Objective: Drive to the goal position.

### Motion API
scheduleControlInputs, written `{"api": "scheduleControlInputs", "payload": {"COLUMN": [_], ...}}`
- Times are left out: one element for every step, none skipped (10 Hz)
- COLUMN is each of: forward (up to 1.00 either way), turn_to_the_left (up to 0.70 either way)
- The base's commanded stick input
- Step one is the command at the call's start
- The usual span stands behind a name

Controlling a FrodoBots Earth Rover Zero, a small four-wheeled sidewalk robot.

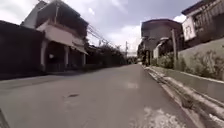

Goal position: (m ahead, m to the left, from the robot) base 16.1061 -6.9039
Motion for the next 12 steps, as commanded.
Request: {"api": "scheduleControlInputs", "payload": {"forward": [0.7, 0.7, 0.7, 0.7, 0.7, 0.7, 0.7, 0.7, 0.7, 0.7, 0.7, 0.7], "turn_to_the_left": [0.02, 0.01, 0.02, 0.03, 0.03, 0.02, 0.01, 0.01, 0.02, 0.02, 0.01, 0.01]}}
